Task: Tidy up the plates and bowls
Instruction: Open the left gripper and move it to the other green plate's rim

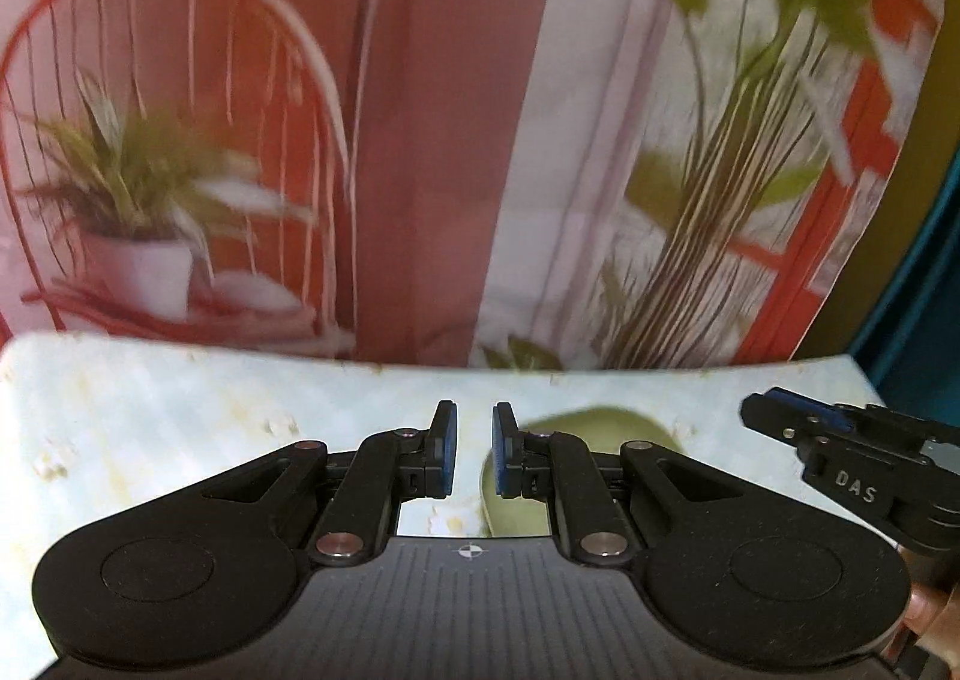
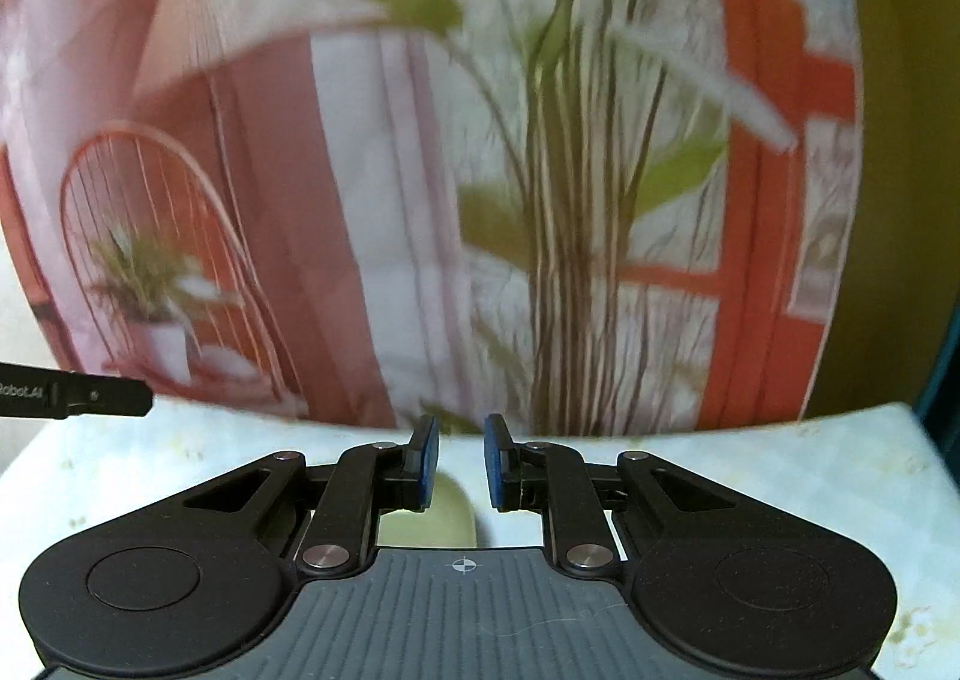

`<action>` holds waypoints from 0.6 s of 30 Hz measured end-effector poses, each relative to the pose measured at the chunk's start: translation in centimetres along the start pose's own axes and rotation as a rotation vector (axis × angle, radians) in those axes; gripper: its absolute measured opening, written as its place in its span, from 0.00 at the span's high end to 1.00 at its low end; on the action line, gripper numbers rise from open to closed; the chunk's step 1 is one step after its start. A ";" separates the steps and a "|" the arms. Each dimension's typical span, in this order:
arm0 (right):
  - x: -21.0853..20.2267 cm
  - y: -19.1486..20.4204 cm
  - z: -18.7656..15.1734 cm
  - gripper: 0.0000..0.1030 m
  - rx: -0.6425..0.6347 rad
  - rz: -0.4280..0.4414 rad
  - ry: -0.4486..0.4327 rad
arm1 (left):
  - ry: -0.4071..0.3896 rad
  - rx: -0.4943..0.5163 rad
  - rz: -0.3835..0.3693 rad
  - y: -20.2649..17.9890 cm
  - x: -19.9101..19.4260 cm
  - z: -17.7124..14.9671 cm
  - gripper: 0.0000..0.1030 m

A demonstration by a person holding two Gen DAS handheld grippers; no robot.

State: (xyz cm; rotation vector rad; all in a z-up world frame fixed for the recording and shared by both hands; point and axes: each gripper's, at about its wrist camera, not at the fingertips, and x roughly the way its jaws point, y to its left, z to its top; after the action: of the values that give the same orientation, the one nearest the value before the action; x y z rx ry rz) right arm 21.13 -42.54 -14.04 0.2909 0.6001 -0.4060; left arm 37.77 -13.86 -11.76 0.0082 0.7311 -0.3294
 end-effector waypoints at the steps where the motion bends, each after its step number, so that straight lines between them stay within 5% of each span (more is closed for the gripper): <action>1: 0.7 0.0 -0.4 0.84 0.007 0.003 0.019 | 0.019 -0.002 0.000 0.1 0.8 -0.3 0.87; 18: 6.0 -1.3 -4.0 0.84 0.060 0.007 0.190 | 0.224 -0.078 -0.066 0.7 6.6 -4.0 0.87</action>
State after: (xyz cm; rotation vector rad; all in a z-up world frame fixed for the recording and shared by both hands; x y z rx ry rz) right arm 23.15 -43.89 -20.97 0.3913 0.7738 -0.3929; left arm 39.97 -14.62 -19.20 -0.0535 0.9677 -0.3663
